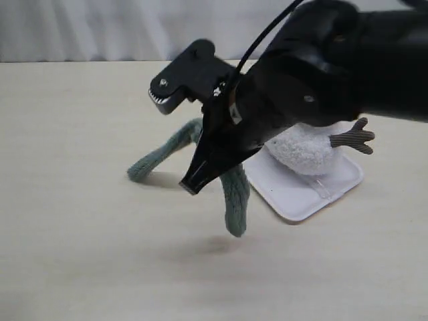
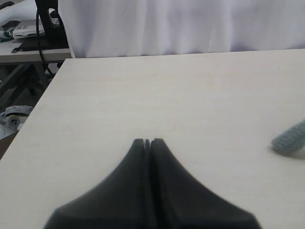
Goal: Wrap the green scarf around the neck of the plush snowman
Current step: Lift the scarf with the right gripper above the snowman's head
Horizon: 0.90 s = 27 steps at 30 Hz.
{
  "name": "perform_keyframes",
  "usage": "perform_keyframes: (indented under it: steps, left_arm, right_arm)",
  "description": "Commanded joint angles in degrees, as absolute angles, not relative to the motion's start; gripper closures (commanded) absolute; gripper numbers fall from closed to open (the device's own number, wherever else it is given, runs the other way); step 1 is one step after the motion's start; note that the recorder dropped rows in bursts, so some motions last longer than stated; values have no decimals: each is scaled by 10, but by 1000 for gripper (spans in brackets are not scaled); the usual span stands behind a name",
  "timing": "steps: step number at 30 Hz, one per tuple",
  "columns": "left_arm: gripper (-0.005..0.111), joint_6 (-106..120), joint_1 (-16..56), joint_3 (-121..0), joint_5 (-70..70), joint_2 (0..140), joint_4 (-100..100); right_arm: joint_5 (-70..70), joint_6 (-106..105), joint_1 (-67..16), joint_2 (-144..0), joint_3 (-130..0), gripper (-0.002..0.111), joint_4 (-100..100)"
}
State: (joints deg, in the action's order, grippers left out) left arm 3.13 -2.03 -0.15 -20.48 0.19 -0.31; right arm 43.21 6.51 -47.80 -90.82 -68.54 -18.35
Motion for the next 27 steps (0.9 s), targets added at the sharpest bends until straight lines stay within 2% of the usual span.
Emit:
perform_keyframes:
  steps: [1, 12, 19, 27]
  left_arm:
    - [107, 32, -18, 0, -196, 0, -5]
    - [107, 32, -18, 0, -196, 0, -5]
    - [107, 32, -18, 0, -198, 0, -5]
    - [107, 32, -18, 0, -198, 0, -5]
  right_arm:
    - [440, 121, -488, -823, -686, 104, -260]
    - [438, 206, -488, -738, -686, 104, -417]
    - [467, 223, -483, -775, -686, 104, -509]
    - [466, 287, -437, -830, -686, 104, -568]
